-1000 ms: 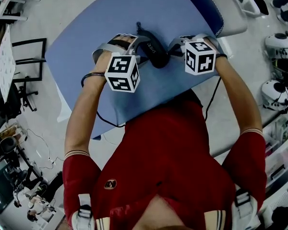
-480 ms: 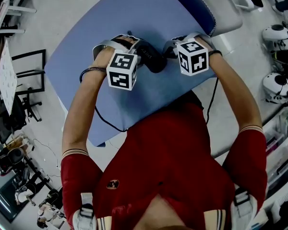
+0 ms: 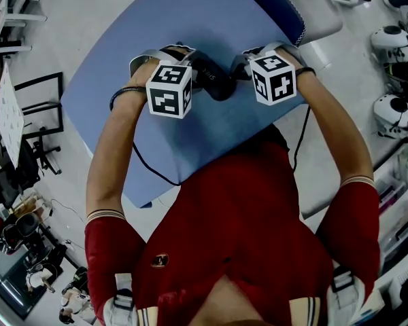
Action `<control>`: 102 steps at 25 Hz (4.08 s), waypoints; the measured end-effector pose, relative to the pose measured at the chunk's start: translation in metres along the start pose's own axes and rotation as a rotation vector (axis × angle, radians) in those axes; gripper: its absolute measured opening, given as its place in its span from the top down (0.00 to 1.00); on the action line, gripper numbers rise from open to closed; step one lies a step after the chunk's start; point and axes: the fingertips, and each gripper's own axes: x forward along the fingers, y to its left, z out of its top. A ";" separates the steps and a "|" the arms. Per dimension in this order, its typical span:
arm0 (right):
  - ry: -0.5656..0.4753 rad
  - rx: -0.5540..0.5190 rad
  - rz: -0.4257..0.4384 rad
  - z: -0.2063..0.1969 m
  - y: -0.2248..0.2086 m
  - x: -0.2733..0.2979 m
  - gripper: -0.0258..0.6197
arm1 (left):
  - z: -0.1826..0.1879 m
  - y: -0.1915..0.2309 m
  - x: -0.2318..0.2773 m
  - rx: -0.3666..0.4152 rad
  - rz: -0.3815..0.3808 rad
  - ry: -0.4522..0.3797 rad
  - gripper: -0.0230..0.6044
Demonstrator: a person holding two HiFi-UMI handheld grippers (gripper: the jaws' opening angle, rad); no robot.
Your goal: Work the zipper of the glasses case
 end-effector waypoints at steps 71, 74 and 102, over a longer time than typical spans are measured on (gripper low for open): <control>-0.133 1.247 -0.619 0.058 0.034 0.042 0.96 | -0.004 -0.005 0.005 -0.072 0.020 -0.202 0.55; -0.161 1.297 -0.649 0.059 0.032 0.043 0.96 | -0.004 -0.005 0.005 -0.072 0.019 -0.201 0.55; -0.182 1.370 -0.687 0.045 0.044 0.036 0.86 | -0.003 -0.005 0.000 -0.058 0.113 -0.150 0.55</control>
